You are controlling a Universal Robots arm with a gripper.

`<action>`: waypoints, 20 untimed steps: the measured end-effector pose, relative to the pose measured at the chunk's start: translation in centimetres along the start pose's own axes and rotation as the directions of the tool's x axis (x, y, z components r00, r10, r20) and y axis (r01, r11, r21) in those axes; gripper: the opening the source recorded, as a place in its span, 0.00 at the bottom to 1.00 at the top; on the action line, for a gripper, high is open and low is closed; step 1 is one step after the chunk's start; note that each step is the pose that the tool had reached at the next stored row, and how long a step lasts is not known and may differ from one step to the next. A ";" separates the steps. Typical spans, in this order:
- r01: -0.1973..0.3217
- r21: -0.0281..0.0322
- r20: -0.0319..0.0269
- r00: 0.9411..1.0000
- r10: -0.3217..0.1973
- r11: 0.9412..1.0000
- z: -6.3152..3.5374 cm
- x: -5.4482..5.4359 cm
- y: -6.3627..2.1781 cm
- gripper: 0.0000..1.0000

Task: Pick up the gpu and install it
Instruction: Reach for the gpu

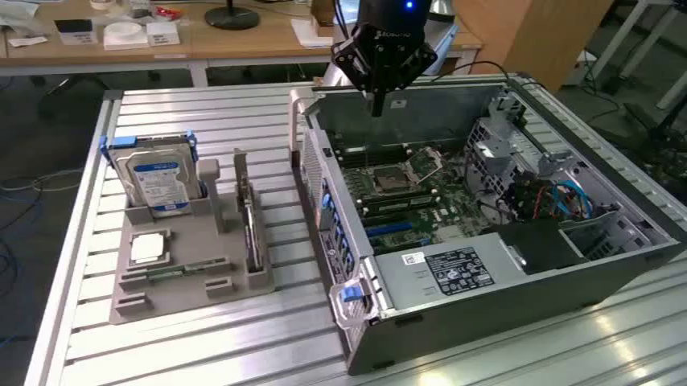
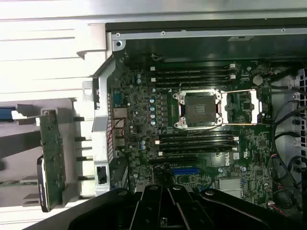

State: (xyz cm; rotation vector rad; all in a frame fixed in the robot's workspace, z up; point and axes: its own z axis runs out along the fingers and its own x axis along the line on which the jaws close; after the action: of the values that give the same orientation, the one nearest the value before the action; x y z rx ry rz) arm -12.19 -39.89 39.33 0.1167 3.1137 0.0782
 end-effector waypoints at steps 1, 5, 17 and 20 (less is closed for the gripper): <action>0.000 0.000 0.000 1.000 0.000 1.000 0.00 0.0 0.00 0.11; 0.000 0.000 0.000 1.000 0.000 1.000 0.00 0.0 0.00 0.11; 0.000 0.000 0.000 1.000 0.000 1.000 -0.03 1.1 -0.08 0.11; 0.000 0.000 0.000 1.000 0.000 1.000 -0.04 1.4 -0.11 0.11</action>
State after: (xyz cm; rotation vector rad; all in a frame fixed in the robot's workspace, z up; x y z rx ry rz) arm -13.62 -39.89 39.33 0.1166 3.1136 0.0782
